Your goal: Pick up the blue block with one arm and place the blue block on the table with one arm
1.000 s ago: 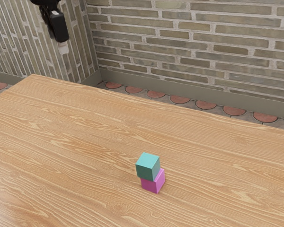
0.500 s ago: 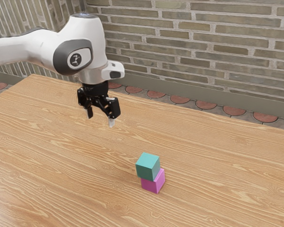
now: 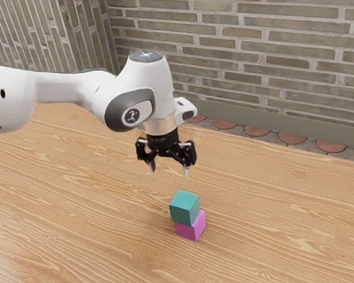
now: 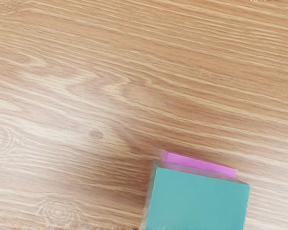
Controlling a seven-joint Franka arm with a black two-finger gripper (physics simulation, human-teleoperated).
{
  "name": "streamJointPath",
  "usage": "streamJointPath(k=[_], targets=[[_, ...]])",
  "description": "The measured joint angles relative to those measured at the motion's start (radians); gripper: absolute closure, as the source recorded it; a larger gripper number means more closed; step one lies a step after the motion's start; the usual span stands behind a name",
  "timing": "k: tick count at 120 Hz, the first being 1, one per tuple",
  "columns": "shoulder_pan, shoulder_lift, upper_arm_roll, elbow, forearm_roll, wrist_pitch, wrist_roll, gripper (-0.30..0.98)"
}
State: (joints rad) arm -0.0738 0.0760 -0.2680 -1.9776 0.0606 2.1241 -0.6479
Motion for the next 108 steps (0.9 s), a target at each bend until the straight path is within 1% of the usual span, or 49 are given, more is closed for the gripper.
streamJointPath(k=[14, 24, 37, 52, 73, 87, 108], targets=[[-0.032, -0.01, 0.0, -0.026, -0.017, 0.038, -0.092, 0.03], [-0.062, -0.005, 0.0, -0.055, -0.018, 0.056, -0.146, 0.02], [-0.06, 0.008, 0.001, -0.08, -0.015, 0.068, -0.171, 0.01], [-0.043, 0.041, 0.001, -0.076, -0.009, 0.075, -0.155, 0.01], [-0.067, 0.08, -0.002, -0.049, -0.008, 0.088, -0.128, 0.0], [-0.057, 0.104, 0.0, -0.048, -0.006, 0.093, -0.086, 0.0], [-0.053, 0.126, -0.001, -0.038, 0.071, 0.097, -0.009, 0.0]])
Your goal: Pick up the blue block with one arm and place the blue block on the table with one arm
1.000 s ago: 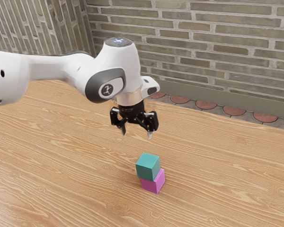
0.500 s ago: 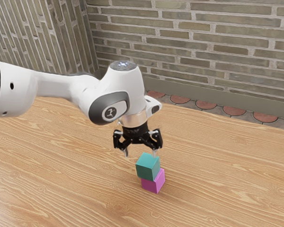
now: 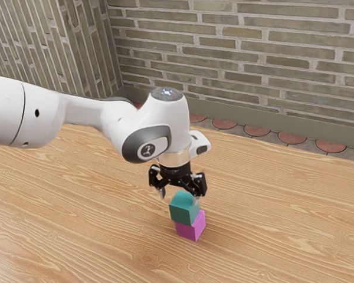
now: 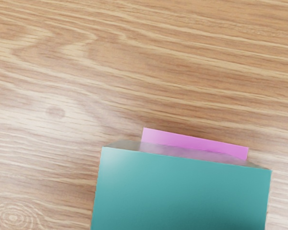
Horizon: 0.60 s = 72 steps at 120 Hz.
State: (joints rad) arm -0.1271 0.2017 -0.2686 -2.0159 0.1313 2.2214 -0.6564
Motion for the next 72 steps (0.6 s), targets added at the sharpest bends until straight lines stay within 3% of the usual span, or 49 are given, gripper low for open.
streamJointPath(k=[20, 72], targets=[[-0.002, 0.012, -0.001, 0.013, 0.02, 0.002, 0.057, 0.0], [0.001, 0.084, 0.0, 0.012, -0.012, 0.068, 0.15, 0.0]])
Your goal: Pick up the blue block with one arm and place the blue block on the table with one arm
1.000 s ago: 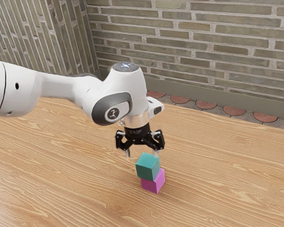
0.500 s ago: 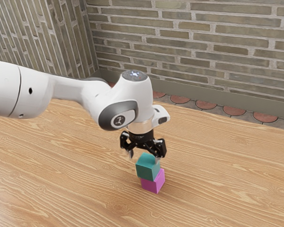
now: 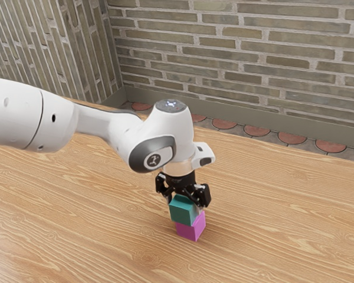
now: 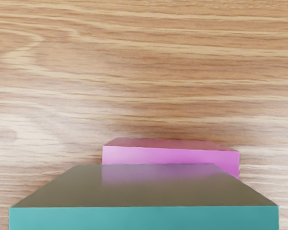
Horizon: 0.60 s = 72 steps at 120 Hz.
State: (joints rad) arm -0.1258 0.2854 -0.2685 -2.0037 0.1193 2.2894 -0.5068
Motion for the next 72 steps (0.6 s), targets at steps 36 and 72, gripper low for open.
streamJointPath(k=[36, 72], targets=[[0.0, 0.007, 0.0, 0.0, -0.006, 0.01, 0.036, 0.17], [0.001, 0.001, 0.001, 0.001, -0.007, 0.012, 0.057, 0.26]])
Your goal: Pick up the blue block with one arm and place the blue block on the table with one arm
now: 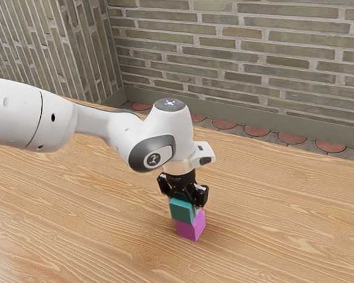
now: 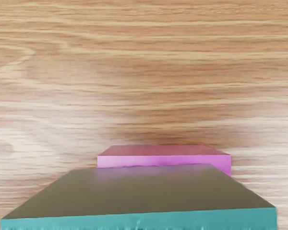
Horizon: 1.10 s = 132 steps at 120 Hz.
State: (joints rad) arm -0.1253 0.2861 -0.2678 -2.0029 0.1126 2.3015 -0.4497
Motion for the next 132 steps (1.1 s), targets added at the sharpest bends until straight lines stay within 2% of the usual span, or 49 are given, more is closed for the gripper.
streamJointPath(k=[13, 43, 72, 93, 112, 132], targets=[[0.03, -0.013, 0.012, 0.011, 0.006, -0.001, 0.009, 0.29], [0.164, 0.008, 0.123, 0.065, 0.009, -0.005, 0.052, 0.28], [0.177, 0.103, 0.128, 0.073, 0.005, -0.003, 0.083, 0.29], [0.182, 0.129, 0.128, 0.074, 0.004, -0.001, 0.098, 0.29], [0.19, 0.153, 0.128, 0.088, 0.002, 0.0, 0.111, 0.15], [0.186, 0.127, 0.122, 0.09, 0.001, 0.0, 0.121, 0.07]])
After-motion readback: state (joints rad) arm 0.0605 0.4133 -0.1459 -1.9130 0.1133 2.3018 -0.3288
